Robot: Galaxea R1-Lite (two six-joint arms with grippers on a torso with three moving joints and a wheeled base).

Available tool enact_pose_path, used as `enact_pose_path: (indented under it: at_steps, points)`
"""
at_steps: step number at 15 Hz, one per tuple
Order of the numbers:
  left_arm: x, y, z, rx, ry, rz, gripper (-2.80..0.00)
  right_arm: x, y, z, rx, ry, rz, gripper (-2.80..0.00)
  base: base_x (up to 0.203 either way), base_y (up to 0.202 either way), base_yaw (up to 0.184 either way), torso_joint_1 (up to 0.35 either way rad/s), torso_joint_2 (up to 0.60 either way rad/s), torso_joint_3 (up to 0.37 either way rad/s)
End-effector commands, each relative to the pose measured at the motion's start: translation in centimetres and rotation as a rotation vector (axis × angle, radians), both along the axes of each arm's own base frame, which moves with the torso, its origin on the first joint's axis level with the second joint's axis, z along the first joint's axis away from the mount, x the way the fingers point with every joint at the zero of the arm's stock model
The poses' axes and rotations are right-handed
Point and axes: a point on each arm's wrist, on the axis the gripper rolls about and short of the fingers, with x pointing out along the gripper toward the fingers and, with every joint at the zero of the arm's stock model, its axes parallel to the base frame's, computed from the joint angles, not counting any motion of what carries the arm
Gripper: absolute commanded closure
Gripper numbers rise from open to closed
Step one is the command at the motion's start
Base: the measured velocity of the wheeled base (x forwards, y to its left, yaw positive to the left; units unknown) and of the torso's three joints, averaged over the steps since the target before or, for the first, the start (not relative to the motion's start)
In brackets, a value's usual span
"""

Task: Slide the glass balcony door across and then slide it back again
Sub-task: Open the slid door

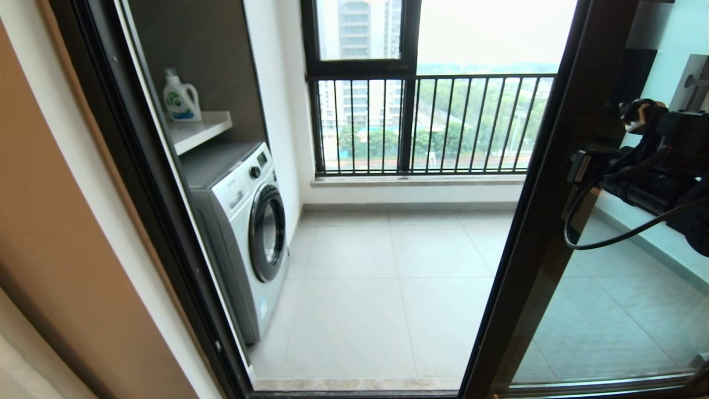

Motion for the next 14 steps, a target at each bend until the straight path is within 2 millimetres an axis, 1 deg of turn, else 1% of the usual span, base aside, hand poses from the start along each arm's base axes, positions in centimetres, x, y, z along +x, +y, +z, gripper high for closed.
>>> enact_pose_path:
  at_steps: [1, 3, 6, 10, 14]
  points:
    - [0.0, 0.0, 0.0, -0.001, 0.001, 0.000, 0.00, -0.3, 1.5, 0.6, 0.000, -0.021, 0.052, 0.00, 0.000, 0.000, 0.000, 0.000, 0.00, 0.000]
    - [0.0, 0.0, 0.0, -0.001, 0.001, 0.000, 0.00, -0.3, 2.3, 0.7, -0.001, -0.024, 0.072, 0.00, 0.000, 0.000, 0.000, 0.000, 0.00, 0.000]
    - [0.0, 0.0, 0.0, -0.001, 0.001, 0.000, 0.00, -0.1, 1.9, 0.5, 0.000, -0.017, 0.062, 0.00, 0.000, 0.000, 0.000, 0.000, 0.00, 0.000]
    - [0.0, 0.0, 0.0, -0.001, 0.001, 0.000, 0.00, -0.1, -0.6, 0.0, 0.000, -0.003, -0.008, 0.00, 0.000, 0.000, 0.000, 0.000, 0.00, 0.000]
    - [0.0, 0.0, 0.0, -0.001, 0.001, 0.000, 0.00, -0.4, -3.5, -1.1, 0.006, 0.033, -0.077, 0.00, 0.000, 0.000, 0.000, 0.000, 0.00, 0.000]
